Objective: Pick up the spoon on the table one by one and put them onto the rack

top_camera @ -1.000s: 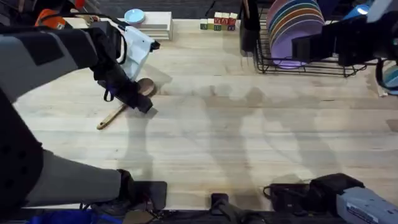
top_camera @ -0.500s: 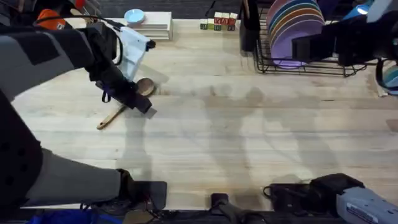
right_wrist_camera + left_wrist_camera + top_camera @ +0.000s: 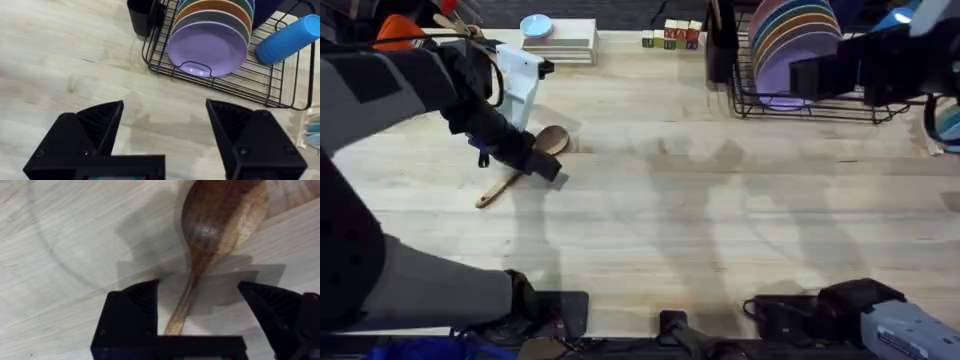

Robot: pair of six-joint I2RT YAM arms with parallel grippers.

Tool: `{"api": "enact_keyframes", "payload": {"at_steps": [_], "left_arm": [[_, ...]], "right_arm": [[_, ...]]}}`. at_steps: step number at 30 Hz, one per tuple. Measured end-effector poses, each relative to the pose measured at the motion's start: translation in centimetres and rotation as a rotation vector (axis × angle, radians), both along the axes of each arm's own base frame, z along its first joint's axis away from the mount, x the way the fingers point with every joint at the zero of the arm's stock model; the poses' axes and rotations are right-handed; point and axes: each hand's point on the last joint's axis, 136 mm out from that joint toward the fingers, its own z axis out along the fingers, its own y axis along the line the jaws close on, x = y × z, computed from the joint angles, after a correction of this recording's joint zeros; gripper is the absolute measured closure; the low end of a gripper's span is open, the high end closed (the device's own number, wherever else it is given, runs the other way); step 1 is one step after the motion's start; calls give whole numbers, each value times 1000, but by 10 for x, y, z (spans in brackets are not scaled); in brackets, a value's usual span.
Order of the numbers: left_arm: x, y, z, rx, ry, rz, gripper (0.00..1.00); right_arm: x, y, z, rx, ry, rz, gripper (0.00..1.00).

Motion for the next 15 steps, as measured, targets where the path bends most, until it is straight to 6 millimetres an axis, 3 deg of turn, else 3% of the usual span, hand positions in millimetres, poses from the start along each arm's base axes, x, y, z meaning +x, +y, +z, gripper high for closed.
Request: {"api": "enact_keyframes", "payload": {"at_steps": [15], "left_arm": [[-1, 0, 0, -2, 2, 0, 31]], "right_arm": [[0, 0, 0, 0, 0, 0, 9]]}}
